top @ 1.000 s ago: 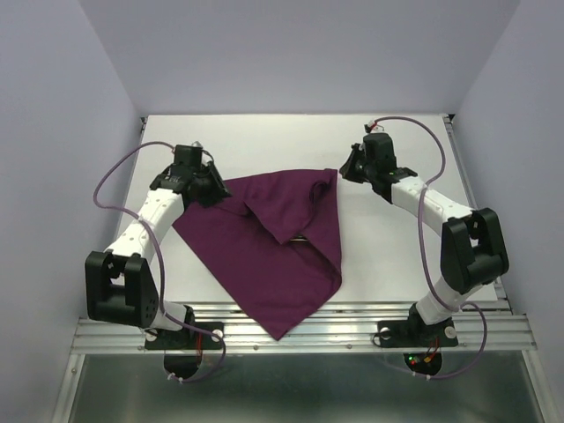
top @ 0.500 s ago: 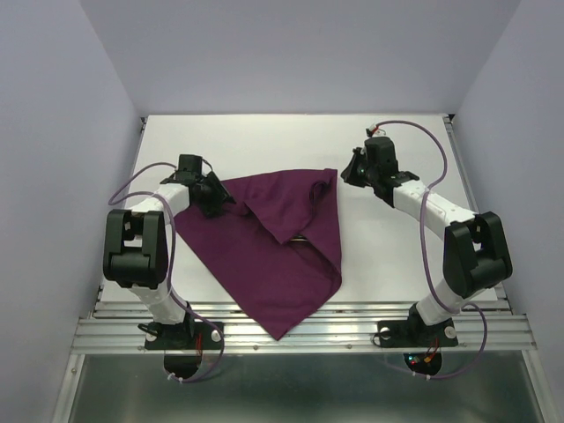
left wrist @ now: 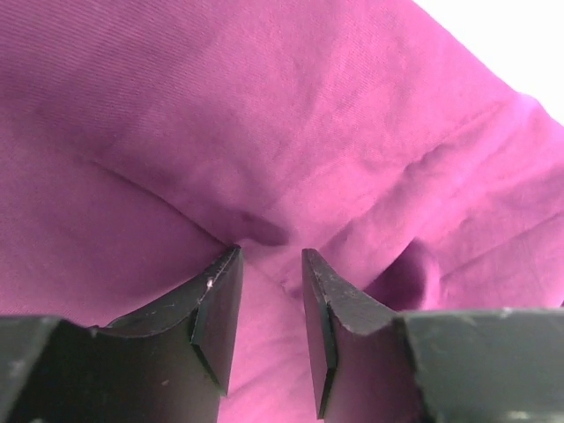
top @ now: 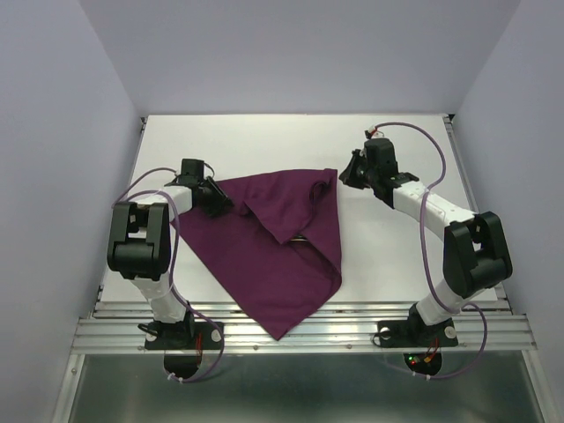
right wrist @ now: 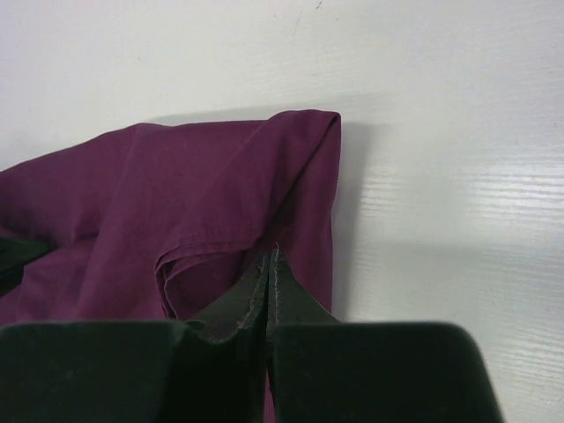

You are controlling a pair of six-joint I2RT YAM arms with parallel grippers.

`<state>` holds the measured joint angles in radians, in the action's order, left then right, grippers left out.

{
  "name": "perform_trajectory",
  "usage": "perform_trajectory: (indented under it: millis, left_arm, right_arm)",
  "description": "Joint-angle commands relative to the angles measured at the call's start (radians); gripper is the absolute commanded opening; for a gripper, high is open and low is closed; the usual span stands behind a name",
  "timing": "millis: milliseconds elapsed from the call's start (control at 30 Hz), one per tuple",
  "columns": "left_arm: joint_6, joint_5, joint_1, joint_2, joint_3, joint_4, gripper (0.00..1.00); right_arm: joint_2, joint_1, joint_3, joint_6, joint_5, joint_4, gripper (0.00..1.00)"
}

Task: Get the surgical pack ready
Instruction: Pack the surgical kit at the center of the board.

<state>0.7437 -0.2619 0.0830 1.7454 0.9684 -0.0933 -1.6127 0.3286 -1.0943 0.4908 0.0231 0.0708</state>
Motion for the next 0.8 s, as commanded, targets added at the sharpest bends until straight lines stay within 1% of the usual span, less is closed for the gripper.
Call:
perform_trajectory:
  millis: [0, 67, 100, 167, 233, 267, 333, 367, 400, 433, 633, 767]
  left_arm:
    - [-0.009, 0.039, 0.004, 0.0, 0.029, 0.012, 0.46]
    - [-0.007, 0.049, 0.006, -0.004, 0.024, 0.014, 0.52]
    - [-0.01, 0.052, 0.006, -0.006, 0.024, 0.014, 0.52]
    - [-0.012, 0.059, 0.004, -0.004, 0.03, 0.014, 0.51]
    - [-0.015, 0.062, 0.006, 0.012, 0.044, 0.012, 0.47]
    - [-0.017, 0.069, 0.006, 0.019, 0.047, 0.012, 0.4]
    - [-0.02, 0.076, 0.006, 0.039, 0.059, 0.01, 0.31]
    - [-0.024, 0.079, 0.006, 0.045, 0.064, 0.009, 0.15]
    - [-0.027, 0.079, 0.008, 0.052, 0.079, -0.002, 0.05]
    - [-0.03, 0.082, 0.008, 0.051, 0.079, -0.009, 0.0]
    - [-0.05, 0.177, 0.008, -0.026, 0.15, -0.06, 0.0]
    - [-0.067, 0.225, 0.006, -0.018, 0.233, -0.091, 0.0]
  right_arm:
    - [0.03, 0.0, 0.02, 0.006, 0.009, -0.037, 0.01]
    - [0.03, 0.0, 0.019, 0.008, 0.011, -0.037, 0.01]
    - [0.03, 0.0, 0.019, 0.008, 0.012, -0.037, 0.01]
    - [0.03, 0.0, 0.014, 0.011, 0.017, -0.035, 0.01]
    - [0.031, 0.0, 0.013, 0.014, 0.017, -0.035, 0.01]
    - [0.033, 0.0, 0.013, 0.014, 0.018, -0.035, 0.01]
    - [0.033, 0.0, 0.013, 0.015, 0.017, -0.035, 0.01]
    - [0.034, 0.0, 0.013, 0.015, 0.017, -0.034, 0.01]
    - [0.034, 0.0, 0.014, 0.012, 0.018, -0.032, 0.01]
    - [0.034, 0.0, 0.014, 0.012, 0.017, -0.031, 0.01]
    - [0.045, 0.0, 0.03, 0.006, 0.017, -0.025, 0.01]
    - [0.031, 0.0, 0.022, 0.005, 0.026, -0.025, 0.01]
